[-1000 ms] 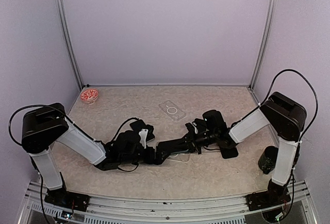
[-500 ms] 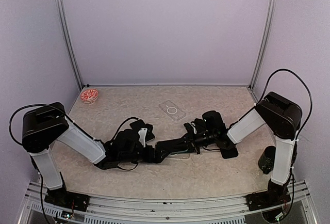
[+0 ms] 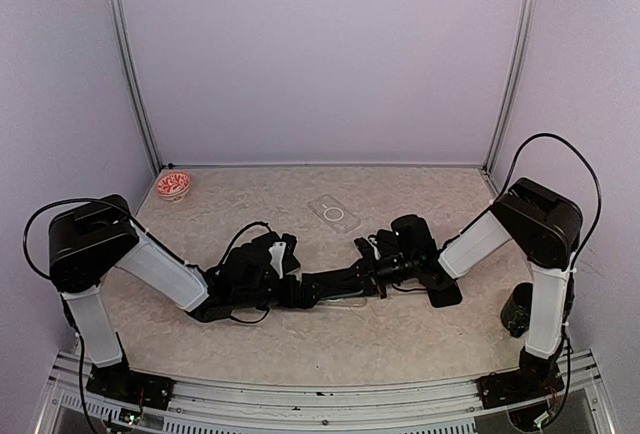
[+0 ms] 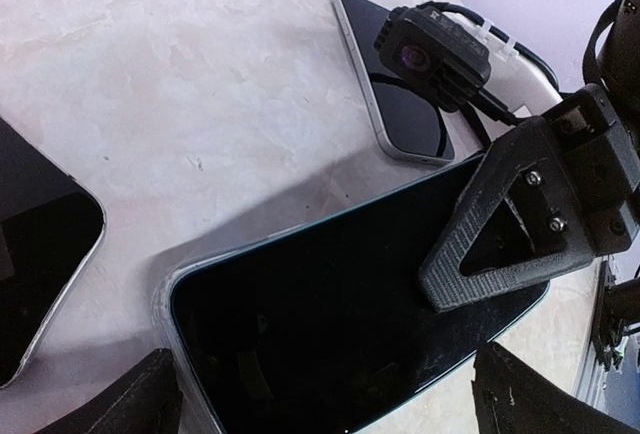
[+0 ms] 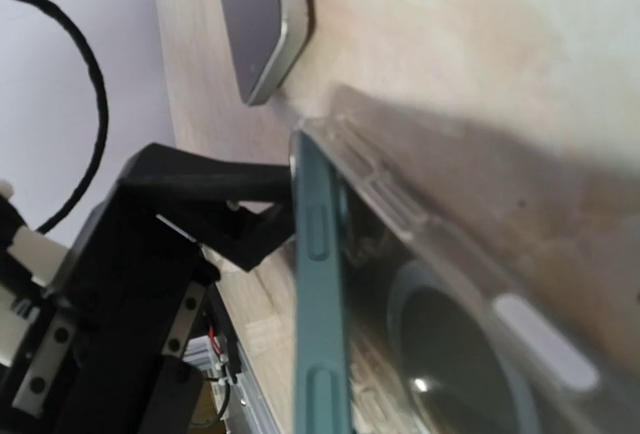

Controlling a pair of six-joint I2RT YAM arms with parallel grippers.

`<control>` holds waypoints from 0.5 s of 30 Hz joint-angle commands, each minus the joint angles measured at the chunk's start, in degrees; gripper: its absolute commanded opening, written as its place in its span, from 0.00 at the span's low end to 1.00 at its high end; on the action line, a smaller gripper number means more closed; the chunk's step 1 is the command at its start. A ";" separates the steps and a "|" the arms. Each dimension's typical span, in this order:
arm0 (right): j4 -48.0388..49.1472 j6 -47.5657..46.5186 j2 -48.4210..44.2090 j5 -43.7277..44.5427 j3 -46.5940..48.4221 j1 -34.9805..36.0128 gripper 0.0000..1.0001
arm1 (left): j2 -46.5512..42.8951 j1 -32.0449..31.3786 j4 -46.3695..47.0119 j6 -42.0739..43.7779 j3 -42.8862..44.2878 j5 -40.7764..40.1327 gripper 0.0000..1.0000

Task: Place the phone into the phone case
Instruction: Install the phone on the phone case.

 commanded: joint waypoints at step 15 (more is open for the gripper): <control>-3.20 -1.56 2.93 -2.23 1.56 1.73 0.00 | 1.74 -0.71 1.35 0.78 1.58 4.52 0.99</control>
